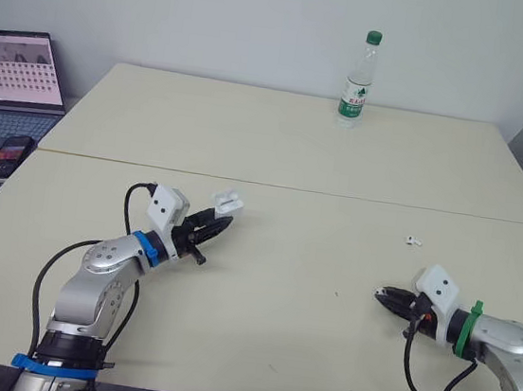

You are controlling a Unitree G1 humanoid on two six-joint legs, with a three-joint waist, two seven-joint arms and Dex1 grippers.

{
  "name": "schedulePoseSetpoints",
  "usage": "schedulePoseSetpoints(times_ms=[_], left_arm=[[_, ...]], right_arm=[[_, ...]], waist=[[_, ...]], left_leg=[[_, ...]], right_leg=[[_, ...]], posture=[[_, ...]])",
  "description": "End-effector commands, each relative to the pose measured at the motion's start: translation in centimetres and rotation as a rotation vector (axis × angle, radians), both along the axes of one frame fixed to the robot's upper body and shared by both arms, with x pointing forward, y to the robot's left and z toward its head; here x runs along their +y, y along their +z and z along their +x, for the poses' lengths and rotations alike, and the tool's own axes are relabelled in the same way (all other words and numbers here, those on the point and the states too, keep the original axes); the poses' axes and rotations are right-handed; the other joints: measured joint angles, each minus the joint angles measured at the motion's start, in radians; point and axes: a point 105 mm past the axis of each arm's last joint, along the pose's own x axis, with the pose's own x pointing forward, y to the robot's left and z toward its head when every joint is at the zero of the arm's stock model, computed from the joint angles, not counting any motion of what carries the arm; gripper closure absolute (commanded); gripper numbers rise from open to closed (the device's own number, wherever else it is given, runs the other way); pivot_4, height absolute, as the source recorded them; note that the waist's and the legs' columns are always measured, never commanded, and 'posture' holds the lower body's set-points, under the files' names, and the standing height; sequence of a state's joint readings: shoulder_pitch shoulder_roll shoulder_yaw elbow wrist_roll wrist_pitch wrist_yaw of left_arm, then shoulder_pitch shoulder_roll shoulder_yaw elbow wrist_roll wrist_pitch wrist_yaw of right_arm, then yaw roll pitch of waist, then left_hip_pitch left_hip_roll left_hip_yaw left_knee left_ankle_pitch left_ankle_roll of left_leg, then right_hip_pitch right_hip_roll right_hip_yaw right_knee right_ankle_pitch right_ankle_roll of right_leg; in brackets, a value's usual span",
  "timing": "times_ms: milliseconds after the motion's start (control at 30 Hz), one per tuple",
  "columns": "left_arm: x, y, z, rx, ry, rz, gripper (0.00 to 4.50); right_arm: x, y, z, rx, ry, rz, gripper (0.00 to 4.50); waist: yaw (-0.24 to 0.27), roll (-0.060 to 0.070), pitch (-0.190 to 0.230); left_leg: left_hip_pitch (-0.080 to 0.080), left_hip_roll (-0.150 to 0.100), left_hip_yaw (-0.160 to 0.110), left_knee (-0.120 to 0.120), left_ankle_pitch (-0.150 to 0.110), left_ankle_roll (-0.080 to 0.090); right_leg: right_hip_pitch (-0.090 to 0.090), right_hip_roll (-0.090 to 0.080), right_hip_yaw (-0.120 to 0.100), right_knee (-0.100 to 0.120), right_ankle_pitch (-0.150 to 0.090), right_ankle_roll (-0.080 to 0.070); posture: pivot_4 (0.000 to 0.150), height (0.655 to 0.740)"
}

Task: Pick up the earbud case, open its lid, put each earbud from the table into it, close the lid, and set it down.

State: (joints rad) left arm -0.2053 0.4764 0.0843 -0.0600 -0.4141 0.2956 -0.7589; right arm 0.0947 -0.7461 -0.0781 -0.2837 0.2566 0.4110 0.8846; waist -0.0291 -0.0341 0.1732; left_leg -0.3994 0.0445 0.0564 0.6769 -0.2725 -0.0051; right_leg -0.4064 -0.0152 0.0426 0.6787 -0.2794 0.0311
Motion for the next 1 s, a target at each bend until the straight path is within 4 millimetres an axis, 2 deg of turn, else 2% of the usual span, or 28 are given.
schedulePoseSetpoints(times_ms=[33,67,267,300,333,400,533,1000], left_arm=[[-0.1,1.1,0.1,-0.046,-0.013,0.005,3.72],[-0.1,1.1,0.1,-0.046,-0.014,0.005,3.72],[-0.1,1.1,0.1,-0.046,-0.015,0.005,3.72],[-0.1,1.1,0.1,-0.045,-0.015,0.005,3.72],[-0.1,1.2,0.1,-0.045,-0.016,0.006,3.72],[-0.1,1.2,0.1,-0.044,-0.017,0.005,3.72],[-0.2,1.2,0.1,-0.043,-0.021,0.004,3.72],[-0.5,1.1,0.2,-0.041,-0.033,0.005,3.72]], right_arm=[[0.0,0.8,0.2,-0.053,0.020,-0.023,4.24],[0.0,0.8,0.2,-0.056,0.021,-0.031,4.24],[-0.2,0.9,0.2,-0.074,0.018,-0.043,2.32],[-0.3,1.1,0.4,-0.086,0.009,-0.045,2.24],[-0.2,1.5,0.5,-0.095,0.002,-0.033,1.89],[-0.1,2.2,0.7,-0.114,-0.004,-0.022,1.52],[-0.4,2.3,0.7,-0.117,-0.006,-0.047,0.06],[-3.1,2.9,1.7,-0.132,-0.102,-0.096,0.02]], waist=[[0.000,0.000,0.000],[0.000,0.000,0.000],[0.000,0.000,0.000],[0.000,0.000,0.000],[0.000,0.000,0.000],[0.000,0.000,0.000],[0.000,0.000,0.000],[0.000,0.000,0.000]], left_leg=[[0.000,0.000,0.000,0.000,0.000,0.000],[0.000,0.000,0.000,0.000,0.000,0.000],[0.000,0.000,0.000,0.000,0.000,0.000],[0.000,0.000,0.000,0.000,0.000,0.000],[0.000,0.000,0.001,0.000,0.000,0.000],[0.000,0.000,0.000,0.000,0.000,0.000],[0.000,0.000,0.000,0.000,0.000,0.000],[0.000,0.000,0.000,0.001,0.000,0.000]], right_leg=[[0.000,0.000,0.000,0.000,0.000,0.000],[0.000,0.000,0.000,0.000,0.000,0.000],[0.000,0.000,0.000,0.000,0.000,0.000],[0.000,0.000,0.000,0.000,0.000,0.000],[0.000,0.000,0.000,0.000,0.000,0.000],[0.000,0.000,0.000,0.000,0.000,0.000],[0.000,0.000,0.000,0.000,0.000,0.000],[0.000,0.000,0.000,0.000,0.000,0.000]], posture=[[0.150,0.7362],[0.150,0.7362],[0.150,0.7362],[0.150,0.7362],[0.150,0.7362],[0.150,0.7362],[0.150,0.7362],[0.150,0.7362]])
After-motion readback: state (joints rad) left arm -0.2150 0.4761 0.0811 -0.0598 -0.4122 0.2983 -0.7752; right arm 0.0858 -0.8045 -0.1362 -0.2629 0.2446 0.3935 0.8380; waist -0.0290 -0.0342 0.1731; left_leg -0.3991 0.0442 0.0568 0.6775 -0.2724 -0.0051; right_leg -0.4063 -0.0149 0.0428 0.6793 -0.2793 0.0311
